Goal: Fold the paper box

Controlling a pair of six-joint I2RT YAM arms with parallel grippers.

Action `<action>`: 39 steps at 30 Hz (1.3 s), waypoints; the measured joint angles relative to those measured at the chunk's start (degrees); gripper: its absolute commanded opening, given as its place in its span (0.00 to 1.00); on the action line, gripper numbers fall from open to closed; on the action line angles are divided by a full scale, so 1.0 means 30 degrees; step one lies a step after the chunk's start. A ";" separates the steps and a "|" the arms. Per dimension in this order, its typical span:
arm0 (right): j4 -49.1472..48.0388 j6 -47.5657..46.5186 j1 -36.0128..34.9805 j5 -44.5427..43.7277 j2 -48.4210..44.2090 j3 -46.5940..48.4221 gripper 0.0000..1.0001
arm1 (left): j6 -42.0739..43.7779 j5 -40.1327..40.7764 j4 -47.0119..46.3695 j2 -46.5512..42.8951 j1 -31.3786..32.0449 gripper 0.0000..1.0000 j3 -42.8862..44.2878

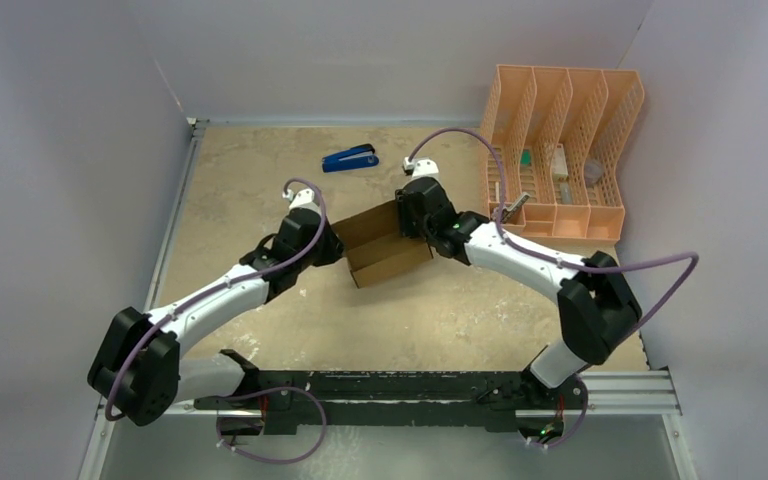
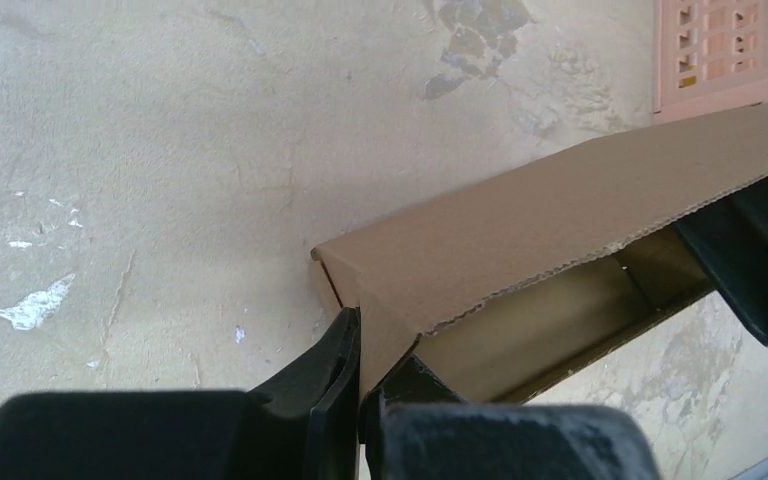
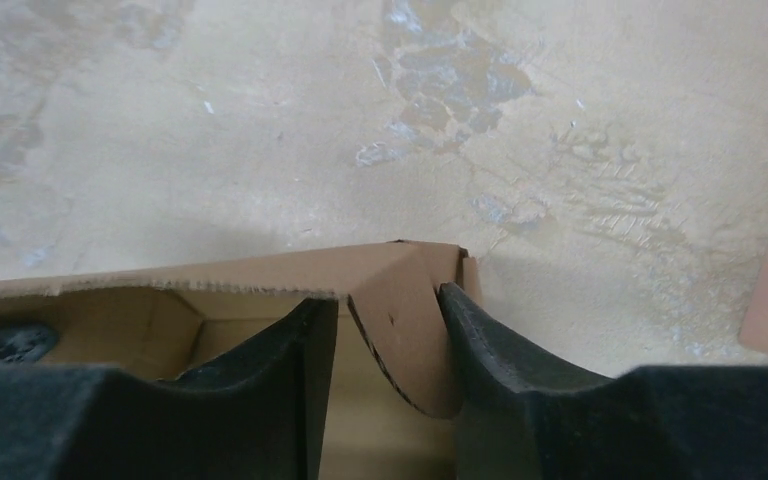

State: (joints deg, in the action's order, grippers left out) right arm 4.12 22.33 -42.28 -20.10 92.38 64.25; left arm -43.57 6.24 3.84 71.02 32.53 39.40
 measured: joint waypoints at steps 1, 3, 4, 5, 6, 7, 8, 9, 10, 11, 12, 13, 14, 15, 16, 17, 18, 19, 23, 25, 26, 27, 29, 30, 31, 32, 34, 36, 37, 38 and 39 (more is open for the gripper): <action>0.0000 -0.0015 -0.0007 0.0117 -0.0372 -0.0029 0.51 | 0.0095 0.0051 0.0000 -0.0153 0.0051 0.02 0.0000; 0.0000 -0.0015 -0.0015 0.0503 -0.1093 -0.0124 0.55 | 0.0291 0.0138 -0.0058 -0.0430 0.0146 0.02 0.0000; -0.0022 -0.0015 -0.0015 0.0656 -0.1501 -0.0226 0.57 | 0.0401 0.0226 -0.0131 -0.0561 0.0211 0.02 -0.0007; -0.0015 -0.0007 -0.0015 0.0852 -0.1880 -0.0335 0.59 | 0.0444 0.0299 -0.0219 -0.0663 0.0277 0.02 -0.0007; -0.0007 -0.0007 -0.0015 0.1086 -0.2259 -0.0481 0.60 | 0.0474 0.0437 -0.0299 -0.0721 0.0342 0.02 -0.0015; -0.0015 -0.0007 -0.0015 0.1282 -0.2601 -0.0634 0.61 | 0.0525 0.0539 -0.0408 -0.0758 0.0437 0.02 -0.0036; -0.0007 -0.0007 -0.0015 0.1508 -0.2856 -0.0765 0.62 | 0.0612 0.0678 -0.0481 -0.0758 0.0539 0.02 -0.0058; -0.0036 -0.0007 -0.0015 0.1676 -0.3126 -0.0984 0.63 | 0.0743 0.0823 -0.0539 -0.0758 0.0656 0.02 -0.0102; -0.0066 0.0000 -0.0015 0.1865 -0.3366 -0.1224 0.63 | 0.0765 0.0998 -0.0546 -0.0758 0.0750 0.02 -0.0138; -0.0087 0.0015 -0.0015 0.2069 -0.3555 -0.1501 0.64 | 0.0845 0.1158 -0.0561 -0.0750 0.0889 0.01 -0.0175; -0.0160 0.0044 -0.0015 0.2251 -0.3723 -0.1887 0.65 | 0.0896 0.1341 -0.0568 -0.0721 0.1013 0.01 -0.0197; -0.0211 0.0058 -0.0015 0.2441 -0.3810 -0.2229 0.66 | 0.0918 0.1523 -0.0576 -0.0663 0.1158 0.00 -0.0211; -0.0240 0.0102 -0.0015 0.2550 -0.3832 -0.2499 0.66 | 0.0918 0.1661 -0.0576 -0.0597 0.1217 0.00 -0.0211; -0.0444 0.0153 -0.0015 0.2623 -0.3847 -0.2900 0.67 | 0.0918 0.1800 -0.0619 -0.0503 0.1290 0.00 -0.0211; -0.0648 0.0211 -0.0015 0.2667 -0.3854 -0.3293 0.68 | 0.0911 0.2011 -0.0663 -0.0437 0.1333 0.00 -0.0211; -0.0772 0.0262 -0.0015 0.2732 -0.3854 -0.3650 0.70 | 0.0903 0.2222 -0.0663 -0.0401 0.1333 0.00 -0.0211; -0.0954 0.0342 -0.0015 0.2776 -0.3854 -0.4044 0.71 | 0.0889 0.2441 -0.0656 -0.0372 0.1333 0.00 -0.0211; -0.1093 0.0430 -0.0015 0.2776 -0.3854 -0.4386 0.71 | 0.0874 0.2659 -0.0656 -0.0350 0.1348 0.00 -0.0204; -0.1632 0.0699 -0.0015 0.2812 -0.3934 -0.5326 0.94 | 0.0743 0.3512 -0.0539 -0.0299 0.1348 0.00 -0.0204; -0.1734 0.0874 -0.0015 0.3096 -0.4240 -0.5683 0.99 | 0.0736 0.3854 -0.0532 -0.0284 0.1348 0.00 -0.0204; -0.1770 0.0860 -0.0015 0.3206 -0.4561 -0.5843 0.99 | 0.0736 0.4131 -0.0532 -0.0284 0.1348 0.00 -0.0204; -0.1770 0.0860 -0.0015 0.3286 -0.4838 -0.5901 0.99 | 0.0743 0.4306 -0.0532 -0.0284 0.1348 0.00 -0.0204; -0.1800 0.0845 -0.0015 0.3585 -0.5464 -0.5909 0.99 | 0.0816 0.4750 -0.0532 -0.0277 0.1348 0.00 -0.0204; -0.1792 0.0831 -0.0015 0.3628 -0.5843 -0.5909 0.99 | 0.0903 0.4925 -0.0554 -0.0255 0.1348 0.00 -0.0204; -0.1756 0.0794 -0.0015 0.3650 -0.6222 -0.5909 0.99 | 0.0969 0.5122 -0.0648 -0.0189 0.1348 0.00 -0.0204; -0.1668 0.0736 -0.0015 0.3672 -0.6564 -0.5880 0.99 | 0.1115 0.5319 -0.0743 -0.0080 0.1348 0.00 -0.0175; -0.1326 0.0656 -0.0015 0.3643 -0.7082 -0.5756 0.99 | 0.1450 0.5625 -0.0969 0.0189 0.1348 0.00 -0.0066; -0.0736 0.0525 -0.0015 0.3555 -0.7475 -0.5450 0.99 | 0.1851 0.5880 -0.1231 0.0481 0.1348 0.00 0.0007; -0.0401 0.0437 -0.0015 0.3541 -0.7577 -0.5187 0.99 | 0.2018 0.5967 -0.1362 0.0590 0.1348 0.00 0.0007; -0.0036 0.0342 -0.0015 0.3519 -0.7643 -0.4823 0.99 | 0.2244 0.6047 -0.1479 0.0663 0.1348 0.00 0.0007; 0.0204 0.0299 -0.0015 0.3490 -0.7643 -0.4488 0.99 | 0.2353 0.6091 -0.1552 0.0707 0.1348 0.00 0.0007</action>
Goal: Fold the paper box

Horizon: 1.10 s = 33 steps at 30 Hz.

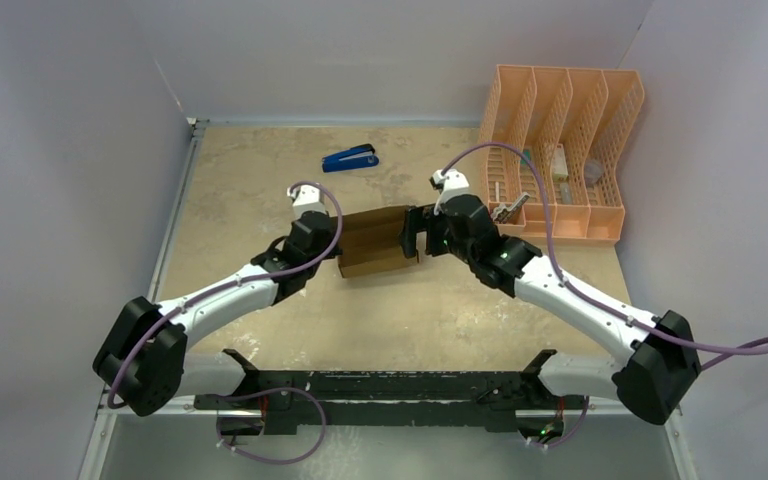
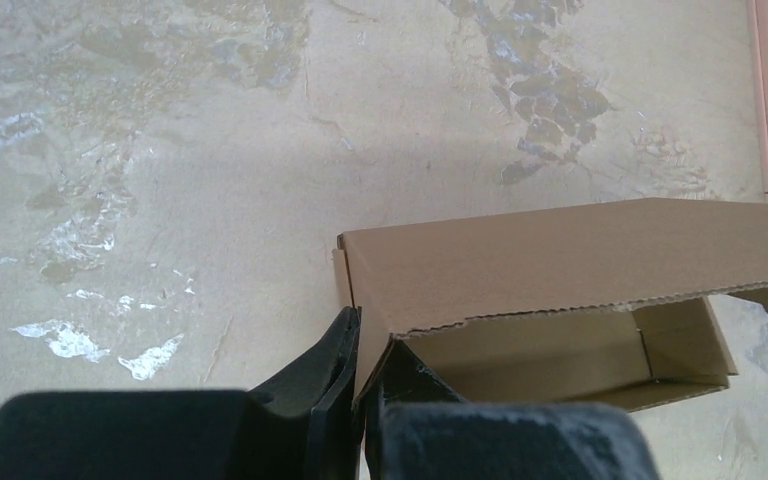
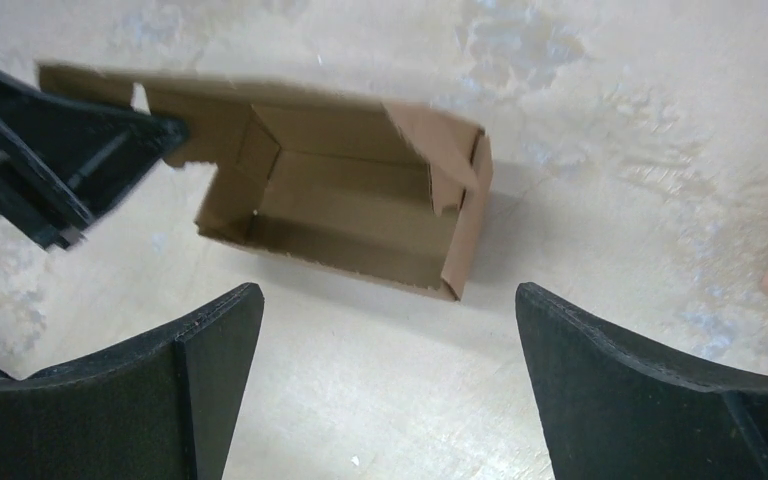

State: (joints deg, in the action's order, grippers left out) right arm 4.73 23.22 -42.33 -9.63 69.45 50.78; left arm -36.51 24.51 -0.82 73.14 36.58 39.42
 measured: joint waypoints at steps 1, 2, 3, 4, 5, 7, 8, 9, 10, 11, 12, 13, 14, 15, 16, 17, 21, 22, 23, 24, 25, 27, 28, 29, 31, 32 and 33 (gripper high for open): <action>0.0408 -0.0022 0.0007 -0.0146 0.0044 0.0503 0.99 | 0.0131 0.0036 -0.0109 0.0029 0.0000 0.00 0.0000; 0.0794 -0.0029 0.0029 -0.0401 0.0124 0.1129 0.99 | 0.0270 0.0087 -0.0175 0.0029 0.0000 0.00 0.0000; 0.1071 0.0000 0.0051 -0.0590 0.0233 0.1785 0.96 | 0.0393 0.0117 -0.0240 0.0029 0.0000 0.00 -0.0007; 0.1239 0.0051 0.0102 -0.0823 0.0350 0.2412 0.95 | 0.0481 0.0146 -0.0357 0.0036 0.0000 0.00 -0.0015; 0.1370 0.0124 0.0168 -0.1107 0.0481 0.3016 0.94 | 0.0590 0.0146 -0.0554 0.0036 0.0000 0.00 -0.0073; 0.1537 0.0459 0.0386 -0.1596 0.0801 0.4051 0.93 | 0.0729 0.0153 -0.0903 0.0044 0.0022 0.00 -0.0262; 0.1647 0.0634 0.0517 -0.1872 0.1122 0.4619 0.92 | 0.0794 0.0168 -0.1049 0.0044 0.0051 0.00 -0.0350; 0.1763 0.0794 0.0663 -0.2135 0.1523 0.5187 0.92 | 0.0903 0.0197 -0.1275 0.0044 0.0102 0.00 -0.0452; 0.1931 0.0925 0.0758 -0.2404 0.2011 0.5719 0.92 | 0.1005 0.0219 -0.1486 0.0044 0.0175 0.00 -0.0568; 0.2098 0.1035 0.0823 -0.2637 0.2608 0.6288 0.92 | 0.1064 0.0277 -0.1654 0.0044 0.0255 0.01 -0.0656; 0.2208 0.1129 0.0903 -0.2878 0.3279 0.6768 0.91 | 0.1115 0.0342 -0.1953 0.0044 0.0372 0.01 -0.0823; 0.2317 0.1224 0.0969 -0.3009 0.3803 0.7067 0.90 | 0.1173 0.0444 -0.2171 0.0044 0.0495 0.01 -0.0962; 0.2477 0.1333 0.1020 -0.3082 0.4437 0.7359 0.88 | 0.1268 0.0503 -0.2397 0.0044 0.0597 0.01 -0.1093; 0.2681 0.1428 0.1078 -0.3133 0.5056 0.7555 0.87 | 0.1421 0.0590 -0.2732 0.0044 0.0736 0.01 -0.1268; 0.2878 0.1552 0.1115 -0.3140 0.5610 0.7621 0.86 | 0.1559 0.0721 -0.2994 0.0044 0.0860 0.01 -0.1443; 0.3075 0.1668 0.1122 -0.3155 0.6003 0.7621 0.84 | 0.1596 0.0816 -0.3184 0.0044 0.0962 0.01 -0.1566; 0.3985 0.2514 0.1137 -0.2929 0.7104 0.7468 0.79 | 0.1894 0.1115 -0.3738 0.0044 0.1275 0.02 -0.2055; 0.4036 0.2820 0.1137 -0.2820 0.7096 0.7235 0.79 | 0.1902 0.1173 -0.3861 0.0044 0.1341 0.02 -0.2157; 0.4080 0.3198 0.1137 -0.2710 0.6987 0.6951 0.79 | 0.1902 0.1224 -0.3876 0.0044 0.1355 0.02 -0.2186; 0.4116 0.3490 0.1137 -0.2528 0.6921 0.6768 0.78 | 0.1902 0.1224 -0.3883 0.0044 0.1355 0.02 -0.2186; 0.4102 0.3920 0.1137 -0.2295 0.6819 0.6513 0.78 | 0.1894 0.1224 -0.3891 0.0044 0.1355 0.02 -0.2186; 0.4058 0.4736 0.1137 -0.1756 0.6579 0.5967 0.78 | 0.1880 0.1209 -0.3876 0.0044 0.1362 0.02 -0.2186; 0.4036 0.5064 0.1137 -0.1501 0.6477 0.5756 0.79 | 0.1865 0.1195 -0.3876 0.0044 0.1362 0.03 -0.2186; 0.4036 0.5457 0.1144 -0.1231 0.6360 0.5515 0.80 | 0.1843 0.1166 -0.3869 0.0044 0.1362 0.03 -0.2186; 0.3971 0.6149 0.1173 -0.0736 0.6193 0.5202 0.81 | 0.1734 0.1056 -0.3861 0.0044 0.1362 0.03 -0.2186; 0.3840 0.6594 0.1260 -0.0364 0.6105 0.5027 0.81 | 0.1647 0.0991 -0.3854 0.0044 0.1362 0.03 -0.2186; 0.3687 0.7016 0.1333 -0.0095 0.6047 0.4874 0.81 | 0.1537 0.0947 -0.3854 0.0044 0.1362 0.03 -0.2186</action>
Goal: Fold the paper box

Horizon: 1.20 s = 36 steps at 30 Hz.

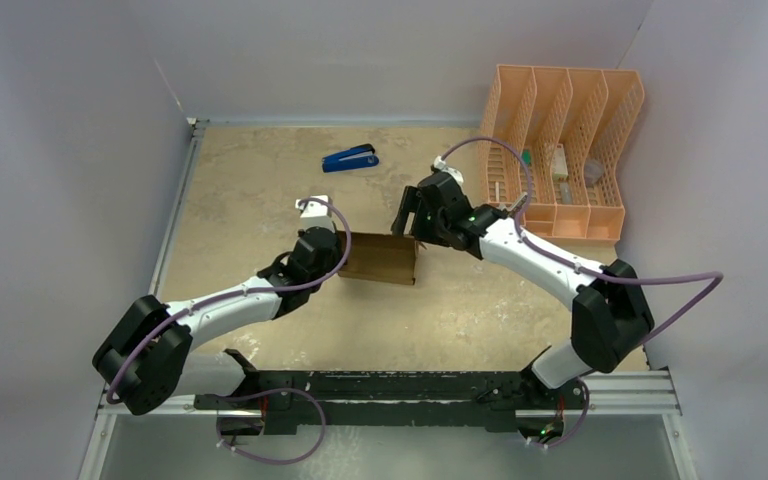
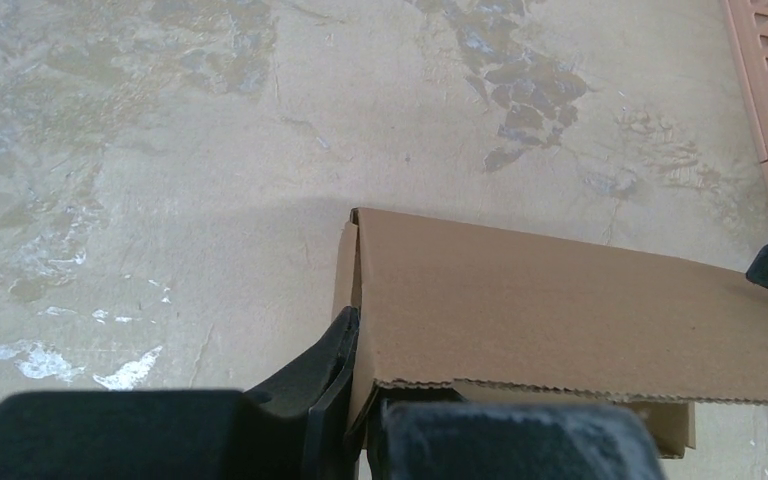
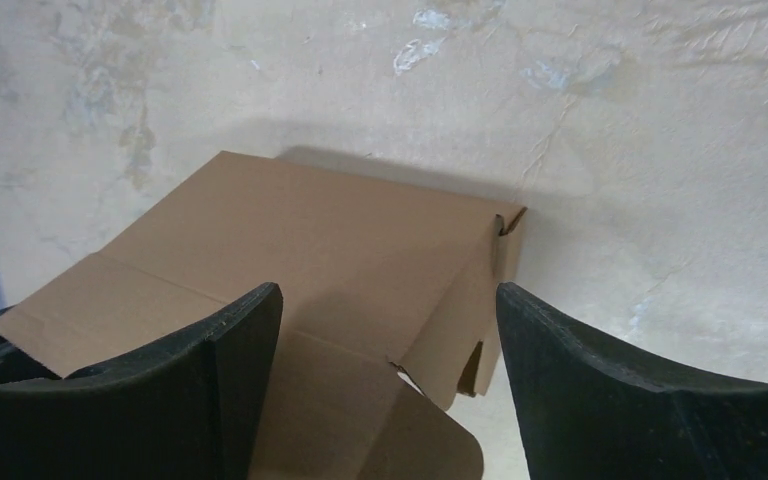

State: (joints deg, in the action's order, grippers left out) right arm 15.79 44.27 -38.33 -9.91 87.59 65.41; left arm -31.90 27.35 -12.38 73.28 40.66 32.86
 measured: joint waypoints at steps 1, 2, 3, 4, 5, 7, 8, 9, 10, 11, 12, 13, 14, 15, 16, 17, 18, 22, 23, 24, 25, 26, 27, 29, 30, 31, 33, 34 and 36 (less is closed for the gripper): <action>-0.0117 0.0364 0.0073 0.0277 -0.0051 -0.0131 0.81 | -0.0080 -0.0044 0.0007 0.0000 0.0000 0.04 0.0007; -0.0386 0.0801 0.0182 0.0597 -0.0117 -0.0335 0.81 | -0.0160 -0.0095 0.0029 0.0000 0.0000 0.04 0.0007; -0.0605 0.1151 0.0291 0.0816 -0.0204 -0.0532 0.80 | -0.0189 -0.0124 0.0044 0.0000 0.0000 0.04 0.0007; -0.0852 0.1559 0.0430 0.1129 -0.0270 -0.0765 0.79 | -0.0219 -0.0182 0.0073 -0.0007 0.0000 0.04 0.0007; -0.1064 0.1953 0.0561 0.1392 -0.0321 -0.0976 0.79 | -0.0248 -0.0233 0.0124 -0.0022 0.0000 0.04 0.0007; -0.1428 0.2725 0.0845 0.1945 -0.0328 -0.1282 0.78 | -0.0393 -0.0342 0.0277 -0.0109 0.0000 0.05 0.0007; -0.1603 0.3111 0.0976 0.2251 -0.0328 -0.1406 0.78 | -0.0488 -0.0393 0.0372 -0.0204 0.0000 0.05 0.0007; -0.1800 0.3410 0.1086 0.2419 -0.0328 -0.1515 0.77 | -0.0510 -0.0452 0.0430 -0.0284 0.0000 0.05 0.0007; -0.2113 0.3796 0.1224 0.2798 -0.0328 -0.1654 0.77 | -0.0517 -0.0495 0.0474 -0.0386 0.0000 0.05 0.0007; -0.2492 0.4204 0.1377 0.3184 -0.0321 -0.1829 0.77 | -0.0517 -0.0546 0.0510 -0.0488 0.0000 0.05 0.0007; -0.2812 0.4539 0.1479 0.3402 -0.0321 -0.2004 0.77 | -0.0525 -0.0554 0.0576 -0.0576 0.0000 0.06 0.0007; -0.3140 0.4852 0.1603 0.3694 -0.0321 -0.2200 0.77 | -0.0525 -0.0568 0.0678 -0.0670 0.0000 0.06 0.0007; -0.3315 0.5107 0.1705 0.3891 -0.0306 -0.2317 0.77 | -0.0525 -0.0590 0.0794 -0.0743 -0.0007 0.06 0.0007; -0.3475 0.5362 0.1807 0.4160 -0.0277 -0.2404 0.77 | -0.0525 -0.0605 0.0911 -0.0801 -0.0007 0.06 0.0007; -0.3570 0.5523 0.1865 0.4262 -0.0240 -0.2433 0.77 | -0.0517 -0.0612 0.0984 -0.0845 0.0000 0.06 0.0007; -0.3701 0.5734 0.1953 0.4430 -0.0204 -0.2433 0.76 | -0.0517 -0.0619 0.1042 -0.0896 0.0000 0.07 0.0007; -0.3825 0.5836 0.2018 0.4575 -0.0189 -0.2433 0.76 | -0.0517 -0.0612 0.1100 -0.0940 -0.0007 0.07 0.0007; -0.4801 0.6564 0.2404 0.5304 -0.0175 -0.2601 0.76 | -0.0503 -0.0627 0.1290 -0.1086 -0.0007 0.07 0.0007; -0.5136 0.6798 0.2528 0.5559 -0.0146 -0.2725 0.76 | -0.0503 -0.0634 0.1319 -0.1086 -0.0007 0.07 0.0000; -0.5399 0.7002 0.2645 0.5763 -0.0058 -0.2820 0.76 | -0.0503 -0.0619 0.1341 -0.1086 -0.0007 0.08 -0.0015; -0.5603 0.7206 0.2761 0.5982 0.0102 -0.2871 0.76 | -0.0503 -0.0619 0.1326 -0.1093 -0.0007 0.08 -0.0044; -0.5814 0.7373 0.2856 0.6215 0.0350 -0.2892 0.76 | -0.0488 -0.0612 0.1319 -0.1107 -0.0007 0.09 -0.0073; -0.5967 0.7475 0.2922 0.6368 0.0590 -0.2892 0.76 | -0.0481 -0.0612 0.1319 -0.1115 -0.0007 0.10 -0.0087; -0.6069 0.7563 0.2943 0.6666 0.0984 -0.2892 0.77 | -0.0459 -0.0597 0.1311 -0.1122 -0.0007 0.12 -0.0087; -0.6062 0.7541 0.2922 0.6674 0.1093 -0.2892 0.77 | -0.0459 -0.0605 0.1304 -0.1122 -0.0007 0.13 -0.0087; -0.6054 0.7497 0.2922 0.6666 0.1166 -0.2892 0.77 | -0.0452 -0.0612 0.1311 -0.1122 -0.0007 0.14 -0.0102; -0.6069 0.7257 0.2929 0.6645 0.1173 -0.2892 0.77 | -0.0452 -0.0685 0.1282 -0.1122 -0.0007 0.15 -0.0204; -0.6076 0.6951 0.2922 0.6637 0.1173 -0.2892 0.77 | -0.0459 -0.0772 0.1260 -0.1122 -0.0007 0.16 -0.0313; -0.6178 0.6229 0.2922 0.6637 0.1173 -0.2929 0.77 | -0.0466 -0.1020 0.1253 -0.1173 0.0000 0.19 -0.0583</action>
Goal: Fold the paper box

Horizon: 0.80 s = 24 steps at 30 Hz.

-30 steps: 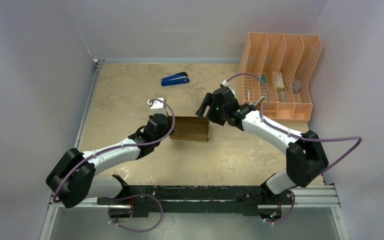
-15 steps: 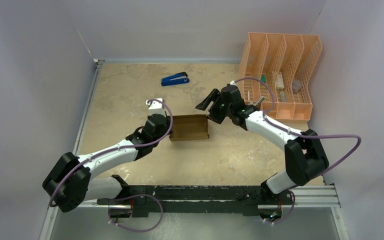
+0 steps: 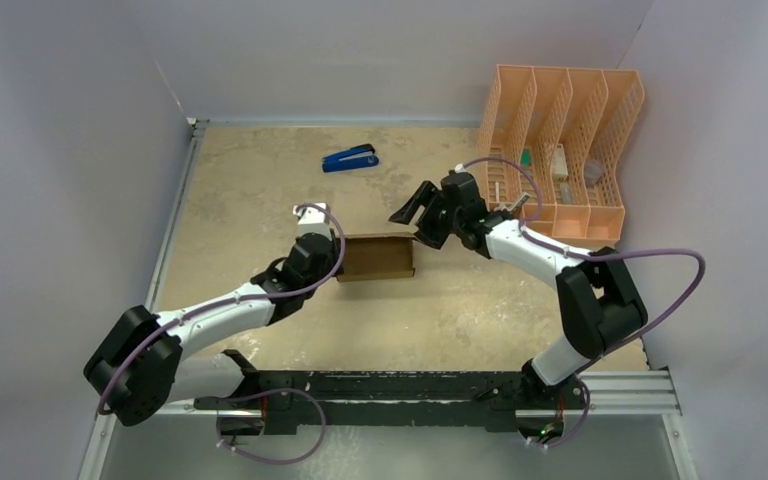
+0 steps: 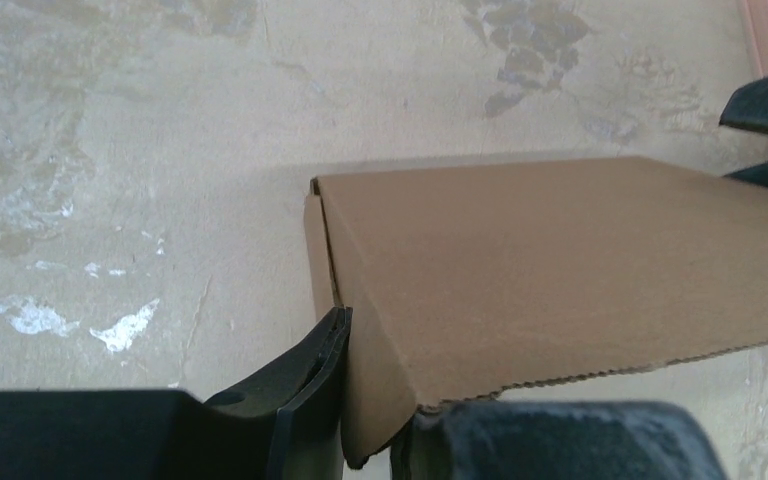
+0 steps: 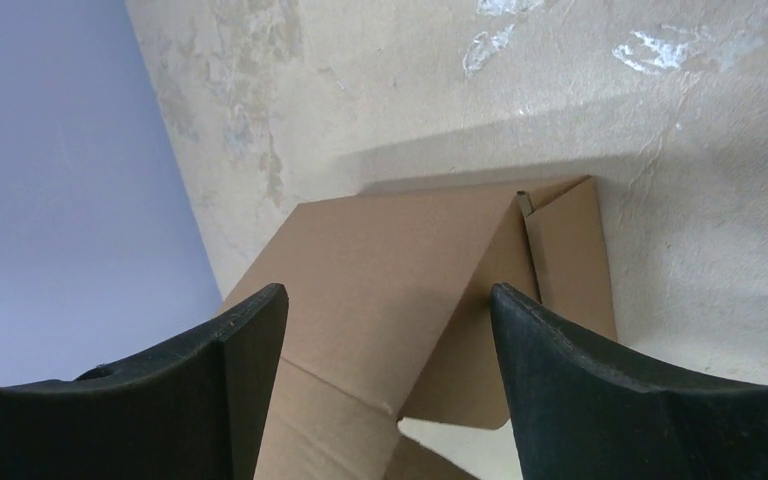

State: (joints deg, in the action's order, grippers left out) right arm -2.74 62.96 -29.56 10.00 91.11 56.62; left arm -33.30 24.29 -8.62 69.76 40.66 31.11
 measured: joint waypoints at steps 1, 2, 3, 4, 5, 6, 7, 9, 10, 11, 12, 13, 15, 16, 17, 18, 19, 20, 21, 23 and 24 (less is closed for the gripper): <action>-0.0124 -0.0568 0.0000 -0.0007 0.0000 -0.0066 0.77 | -0.0015 -0.0131 0.0022 -0.0073 0.0000 0.21 -0.0189; -0.0277 -0.1020 0.0000 -0.0015 0.0000 -0.0160 0.77 | -0.0015 -0.0219 0.0044 -0.0182 0.0007 0.23 -0.0357; -0.0459 -0.1523 -0.0007 -0.0015 0.0000 -0.0313 0.77 | -0.0036 -0.0335 0.0160 -0.0342 0.0007 0.26 -0.0546; -0.0663 -0.2004 -0.0007 -0.0015 0.0000 -0.0532 0.77 | -0.0044 -0.0444 0.0313 -0.0546 0.0007 0.29 -0.0685; -0.0867 -0.2419 -0.0007 -0.0022 0.0000 -0.0794 0.77 | -0.0058 -0.0539 0.0488 -0.0758 0.0007 0.33 -0.0780; -0.1086 -0.2718 -0.0007 -0.0022 0.0000 -0.1049 0.77 | -0.0095 -0.0648 0.0692 -0.0976 0.0007 0.36 -0.0801; -0.1311 -0.3031 -0.0007 -0.0029 0.0000 -0.1355 0.77 | -0.0168 -0.0780 0.0933 -0.1202 0.0007 0.39 -0.0801; -0.1625 -0.3504 -0.0007 -0.0036 0.0000 -0.1909 0.77 | -0.0328 -0.1049 0.1530 -0.1676 0.0007 0.44 -0.0801; -0.1727 -0.3636 -0.0007 -0.0044 0.0000 -0.2084 0.77 | -0.0444 -0.1209 0.1887 -0.1880 0.0007 0.45 -0.0794; -0.1792 -0.3803 -0.0007 -0.0058 0.0007 -0.2215 0.77 | -0.0597 -0.1421 0.2463 -0.2142 0.0007 0.48 -0.0750; -0.1858 -0.3956 -0.0007 -0.0073 0.0007 -0.2288 0.77 | -0.0736 -0.1639 0.3082 -0.2448 0.0007 0.50 -0.0707; -0.1916 -0.4124 -0.0007 -0.0095 0.0007 -0.2295 0.77 | -0.0889 -0.1858 0.3774 -0.2798 0.0007 0.52 -0.0619; -0.2106 -0.4452 -0.0007 -0.0175 0.0007 -0.2295 0.77 | -0.1188 -0.2164 0.5078 -0.3563 0.0007 0.57 -0.0372; -0.2186 -0.4656 -0.0007 -0.0233 0.0007 -0.2295 0.77 | -0.1297 -0.2280 0.5829 -0.4087 0.0007 0.59 -0.0153; -0.2208 -0.4830 -0.0007 -0.0357 0.0007 -0.2295 0.78 | -0.1443 -0.2368 0.6572 -0.4670 0.0007 0.61 0.0102; -0.2208 -0.5020 -0.0007 -0.0466 0.0007 -0.2288 0.78 | -0.1632 -0.2390 0.7322 -0.5282 0.0007 0.62 0.0437; -0.2200 -0.5217 -0.0007 -0.0503 0.0015 -0.2273 0.78 | -0.1763 -0.2382 0.8051 -0.5880 0.0007 0.64 0.0823; -0.2208 -0.5362 -0.0007 -0.0525 0.0022 -0.2266 0.78 | -0.1858 -0.2368 0.8582 -0.6331 0.0007 0.69 0.1180; -0.2200 -0.5523 -0.0007 -0.0561 0.0044 -0.2237 0.78 | -0.2018 -0.2310 0.9238 -0.6827 0.0007 0.72 0.1683; -0.2200 -0.5843 -0.0007 -0.0612 0.0153 -0.2142 0.78 | -0.2229 -0.2084 1.0091 -0.7526 0.0007 0.80 0.2565; -0.2200 -0.6011 -0.0007 -0.0634 0.0226 -0.2091 0.78 | -0.2339 -0.1923 1.0397 -0.7803 0.0007 0.83 0.3038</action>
State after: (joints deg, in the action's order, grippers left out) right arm -9.34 44.93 -29.58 8.10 91.79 50.35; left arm -40.32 18.52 22.57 46.35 40.69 40.23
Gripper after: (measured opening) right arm 0.778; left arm 0.738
